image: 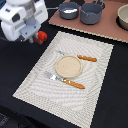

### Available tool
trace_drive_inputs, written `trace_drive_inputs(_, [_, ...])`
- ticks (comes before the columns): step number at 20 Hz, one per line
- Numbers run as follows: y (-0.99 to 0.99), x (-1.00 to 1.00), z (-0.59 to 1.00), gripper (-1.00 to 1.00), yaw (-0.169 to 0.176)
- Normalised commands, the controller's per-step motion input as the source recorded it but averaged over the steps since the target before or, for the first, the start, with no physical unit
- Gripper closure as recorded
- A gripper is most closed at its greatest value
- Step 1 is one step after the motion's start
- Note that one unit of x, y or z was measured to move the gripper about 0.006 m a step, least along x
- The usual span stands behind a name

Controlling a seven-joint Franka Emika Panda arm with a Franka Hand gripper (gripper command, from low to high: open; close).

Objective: Place the fish, sausage, and tomato into the frying pan.

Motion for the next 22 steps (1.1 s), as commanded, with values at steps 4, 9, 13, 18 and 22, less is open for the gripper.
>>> trace_drive_inputs(4, [0.88, 0.74, 1.0, 1.0, 0.0])
trace_drive_inputs(9, [0.92, 0.61, 0.96, 1.0, 0.0])
trace_drive_inputs(13, [0.92, 0.5, 0.7, 1.0, 0.0])
trace_drive_inputs(18, [0.92, 0.42, 0.23, 1.0, 0.0])
trace_drive_inputs(22, [0.94, 0.3, 0.0, 1.0, 0.002])
